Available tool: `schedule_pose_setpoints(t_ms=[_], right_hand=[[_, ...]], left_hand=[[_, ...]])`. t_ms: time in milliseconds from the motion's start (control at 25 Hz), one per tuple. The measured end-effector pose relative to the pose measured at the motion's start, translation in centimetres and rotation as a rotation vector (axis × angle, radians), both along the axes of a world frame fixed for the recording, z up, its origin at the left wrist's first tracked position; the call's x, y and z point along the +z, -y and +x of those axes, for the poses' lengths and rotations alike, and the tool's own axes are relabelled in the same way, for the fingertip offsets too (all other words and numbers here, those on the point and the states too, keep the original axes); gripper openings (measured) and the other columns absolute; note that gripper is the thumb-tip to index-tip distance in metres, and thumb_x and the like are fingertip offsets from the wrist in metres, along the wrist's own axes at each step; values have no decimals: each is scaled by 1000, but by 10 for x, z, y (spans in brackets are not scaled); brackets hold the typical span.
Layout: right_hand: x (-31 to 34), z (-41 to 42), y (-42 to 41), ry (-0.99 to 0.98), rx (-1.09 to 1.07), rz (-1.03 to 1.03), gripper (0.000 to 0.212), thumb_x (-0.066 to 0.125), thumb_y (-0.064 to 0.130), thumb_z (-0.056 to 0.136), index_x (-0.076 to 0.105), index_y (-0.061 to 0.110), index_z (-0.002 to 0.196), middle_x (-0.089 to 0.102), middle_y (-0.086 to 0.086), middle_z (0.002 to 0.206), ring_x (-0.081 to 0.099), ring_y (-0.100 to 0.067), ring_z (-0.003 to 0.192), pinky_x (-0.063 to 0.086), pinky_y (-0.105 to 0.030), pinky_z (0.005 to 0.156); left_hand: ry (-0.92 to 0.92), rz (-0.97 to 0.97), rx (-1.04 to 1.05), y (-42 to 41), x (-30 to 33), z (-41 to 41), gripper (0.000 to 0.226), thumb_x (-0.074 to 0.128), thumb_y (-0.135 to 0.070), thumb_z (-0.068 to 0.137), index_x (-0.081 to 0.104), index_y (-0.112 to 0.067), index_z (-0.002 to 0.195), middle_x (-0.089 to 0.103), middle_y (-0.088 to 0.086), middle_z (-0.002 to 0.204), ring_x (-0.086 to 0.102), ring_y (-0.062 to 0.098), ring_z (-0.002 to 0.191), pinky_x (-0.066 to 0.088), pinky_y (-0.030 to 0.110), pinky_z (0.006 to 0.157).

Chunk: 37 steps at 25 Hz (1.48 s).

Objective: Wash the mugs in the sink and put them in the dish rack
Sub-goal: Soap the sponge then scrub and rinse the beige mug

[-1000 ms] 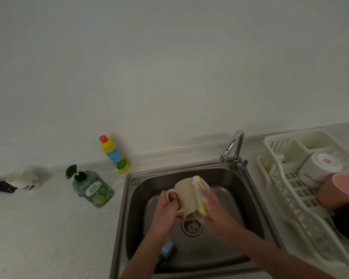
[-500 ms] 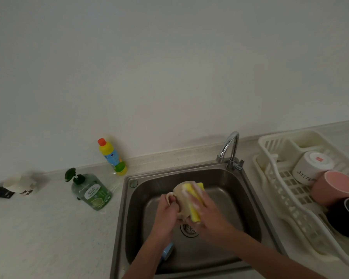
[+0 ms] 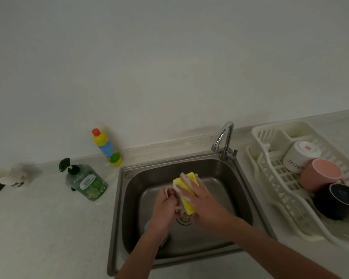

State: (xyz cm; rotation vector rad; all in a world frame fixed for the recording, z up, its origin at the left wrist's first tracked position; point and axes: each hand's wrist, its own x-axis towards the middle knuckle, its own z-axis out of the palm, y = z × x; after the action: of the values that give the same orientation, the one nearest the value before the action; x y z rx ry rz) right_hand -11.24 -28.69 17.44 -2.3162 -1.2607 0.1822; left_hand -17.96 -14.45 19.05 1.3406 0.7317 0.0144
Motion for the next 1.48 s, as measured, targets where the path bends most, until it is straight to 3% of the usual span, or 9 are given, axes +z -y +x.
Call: schedule_pose_setpoints(t_ms=[120,240,440,640,880,960,1080,1320,1480], right_hand=[[13,12,-2,-258,-149,133,103,80,34,78,10,43,152,2,11,164,-2,-13,151,13,-26,117],[11,9,5,-452,-204,305,89,72,20,87,13,45,149,23,14,159,24,-6,146,33,-29,116],[4,-2,-9,158,-6,151,82,64,20,83,25,26,156,6,1,165,-4,-23,152,7,-38,121],[12,13,-6,-475,-187,324,89,70,18,87,15,39,153,19,13,161,18,-8,149,26,-27,117],[-12,-5,-19,116,-61,23,83,49,29,84,10,34,157,-13,6,164,-11,-32,151,14,-44,119],[-1,8,-19,-89,-107,67,87,56,38,83,9,36,156,-9,8,164,-8,-22,152,15,-39,121],[5,14,-6,-551,-191,247,99,75,23,84,6,41,152,10,12,163,12,-9,150,27,-43,121],[-5,8,-10,43,-63,34,96,69,33,85,6,33,158,-14,8,164,-10,-27,152,18,-47,121],[2,21,-4,-475,-187,161,124,84,36,74,-10,35,155,0,13,163,5,-12,151,22,-37,122]], left_hand=[[46,-85,-6,-3,12,-4,20,43,0,99,53,-2,116,64,21,107,67,29,89,59,41,63],[75,-194,100,-11,17,-1,25,41,5,96,53,-6,115,64,22,111,68,35,97,60,49,69],[34,26,-8,-6,13,2,9,46,-7,101,53,-9,106,64,14,99,66,21,82,54,27,55],[67,-219,65,-17,18,-2,23,41,6,95,53,-4,111,65,18,104,68,34,92,59,48,67],[22,128,-19,-8,6,1,9,45,-11,102,54,-11,105,64,13,101,67,24,88,61,37,66],[28,41,-28,-11,8,-1,10,46,-8,101,55,-9,105,66,12,96,67,21,82,60,38,64],[60,-197,55,-15,14,-3,20,44,6,94,54,-7,105,67,13,94,70,26,80,57,39,61],[24,100,-51,-3,8,3,14,41,-15,105,52,-8,108,61,11,97,63,17,81,57,30,60],[46,-49,-7,-5,10,-2,16,45,-6,101,55,-6,113,65,18,103,67,27,85,57,36,62]])
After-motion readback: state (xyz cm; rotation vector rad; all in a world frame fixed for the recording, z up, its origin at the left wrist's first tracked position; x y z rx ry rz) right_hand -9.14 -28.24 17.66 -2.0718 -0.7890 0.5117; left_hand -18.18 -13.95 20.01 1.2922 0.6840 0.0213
